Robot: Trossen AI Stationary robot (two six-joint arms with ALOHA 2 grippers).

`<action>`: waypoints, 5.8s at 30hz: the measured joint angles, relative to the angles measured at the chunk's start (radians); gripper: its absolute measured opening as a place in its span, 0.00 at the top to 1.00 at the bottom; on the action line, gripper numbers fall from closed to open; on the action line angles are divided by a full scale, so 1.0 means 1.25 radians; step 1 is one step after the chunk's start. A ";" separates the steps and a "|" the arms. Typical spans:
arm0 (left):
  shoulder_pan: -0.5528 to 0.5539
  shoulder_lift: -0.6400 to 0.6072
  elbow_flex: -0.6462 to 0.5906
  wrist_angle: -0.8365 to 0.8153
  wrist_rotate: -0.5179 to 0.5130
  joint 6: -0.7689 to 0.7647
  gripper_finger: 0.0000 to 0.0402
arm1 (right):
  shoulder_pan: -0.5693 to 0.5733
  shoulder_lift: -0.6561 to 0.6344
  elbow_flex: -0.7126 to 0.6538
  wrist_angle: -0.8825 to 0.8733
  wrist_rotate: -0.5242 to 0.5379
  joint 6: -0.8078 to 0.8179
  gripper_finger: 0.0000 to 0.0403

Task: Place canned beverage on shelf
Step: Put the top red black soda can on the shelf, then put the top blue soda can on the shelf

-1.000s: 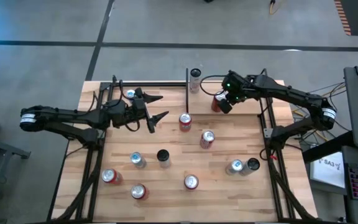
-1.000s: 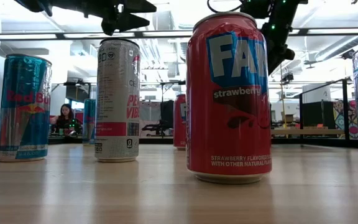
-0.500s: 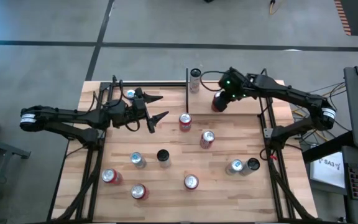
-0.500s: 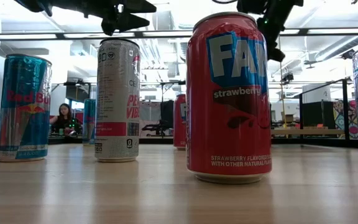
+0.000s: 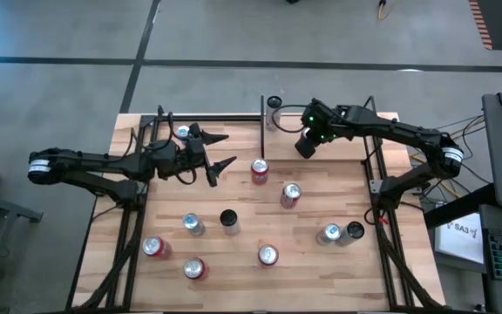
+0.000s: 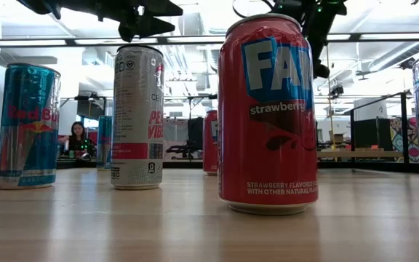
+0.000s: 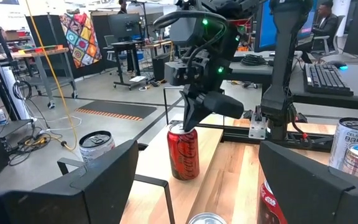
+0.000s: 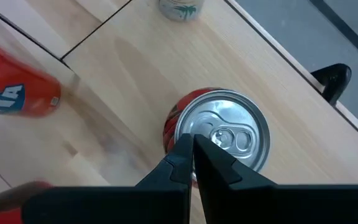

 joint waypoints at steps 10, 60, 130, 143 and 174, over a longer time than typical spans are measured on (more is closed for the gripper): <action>0.000 0.000 0.000 0.000 0.000 0.000 0.20 | -0.005 -0.007 0.010 -0.073 0.024 -0.049 0.98; 0.000 0.000 0.000 -0.002 0.000 0.000 0.20 | -0.047 -0.004 0.048 -0.219 0.122 0.007 0.98; 0.003 -0.001 0.042 -0.028 -0.128 0.103 0.20 | -0.062 -0.236 -0.206 0.446 0.068 -0.243 0.98; 0.147 0.018 0.273 -0.802 -0.126 -0.092 0.20 | -0.059 -0.367 -0.383 0.745 -0.093 -0.222 0.98; 0.358 0.030 0.237 -0.925 -0.144 -0.288 0.05 | -0.044 -0.364 -0.383 0.737 -0.098 -0.145 0.98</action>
